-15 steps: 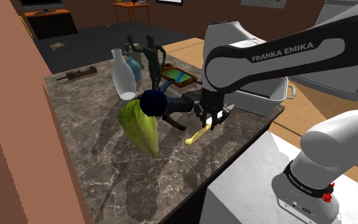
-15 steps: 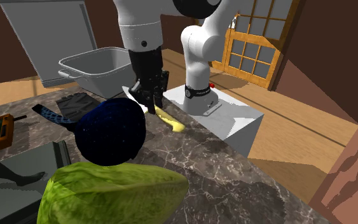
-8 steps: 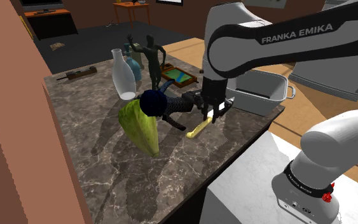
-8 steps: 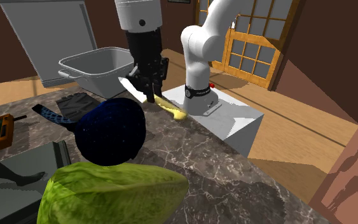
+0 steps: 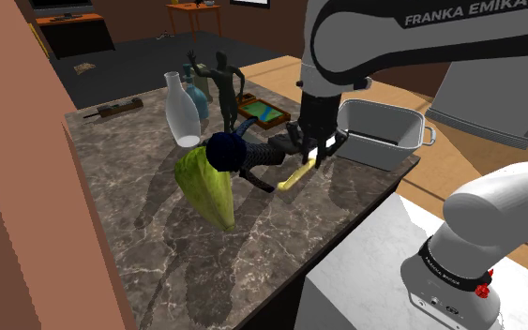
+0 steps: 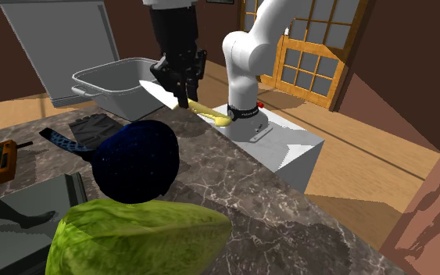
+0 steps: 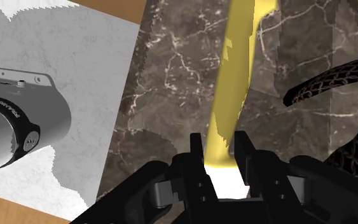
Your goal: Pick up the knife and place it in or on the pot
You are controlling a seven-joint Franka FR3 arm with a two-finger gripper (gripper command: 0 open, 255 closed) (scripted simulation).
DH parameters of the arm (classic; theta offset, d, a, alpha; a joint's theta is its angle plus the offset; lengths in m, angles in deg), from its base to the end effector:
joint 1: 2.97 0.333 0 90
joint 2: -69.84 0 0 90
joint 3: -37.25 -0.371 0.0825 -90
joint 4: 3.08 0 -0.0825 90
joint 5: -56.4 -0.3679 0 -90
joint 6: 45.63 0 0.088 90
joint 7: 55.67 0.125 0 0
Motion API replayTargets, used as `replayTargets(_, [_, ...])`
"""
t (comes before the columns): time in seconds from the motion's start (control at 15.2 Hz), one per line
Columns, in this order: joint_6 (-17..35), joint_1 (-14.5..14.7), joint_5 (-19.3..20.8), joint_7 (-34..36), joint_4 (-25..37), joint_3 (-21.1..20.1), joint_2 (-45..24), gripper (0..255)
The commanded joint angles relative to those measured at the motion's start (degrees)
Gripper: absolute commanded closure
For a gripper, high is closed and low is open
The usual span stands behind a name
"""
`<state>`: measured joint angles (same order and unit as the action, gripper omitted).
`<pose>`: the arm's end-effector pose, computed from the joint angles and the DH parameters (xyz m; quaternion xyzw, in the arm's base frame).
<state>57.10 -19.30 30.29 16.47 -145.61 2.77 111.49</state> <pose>0.2787 0.1740 0.5049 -0.8269 0.5613 0.0326 0.0085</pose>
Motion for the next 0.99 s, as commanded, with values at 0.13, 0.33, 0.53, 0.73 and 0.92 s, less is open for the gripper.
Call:
replayTargets(0.13, [-2.98, -0.31, 0.91, 0.35, 2.83, 1.04, 0.11, 255])
replayTargets(0.33, [-5.2, -0.49, 1.54, 0.61, 4.97, 1.81, 0.18, 255])
replayTargets(0.53, [-7.38, -0.69, 2.15, 0.88, 7.19, 2.52, 0.11, 255])
replayTargets(0.73, [-8.83, -1.15, 3.23, -0.37, 7.99, 4.23, 0.34, 255])
replayTargets(0.92, [-9.21, -2.34, 5.62, -4.55, 6.69, 8.06, 0.89, 255])
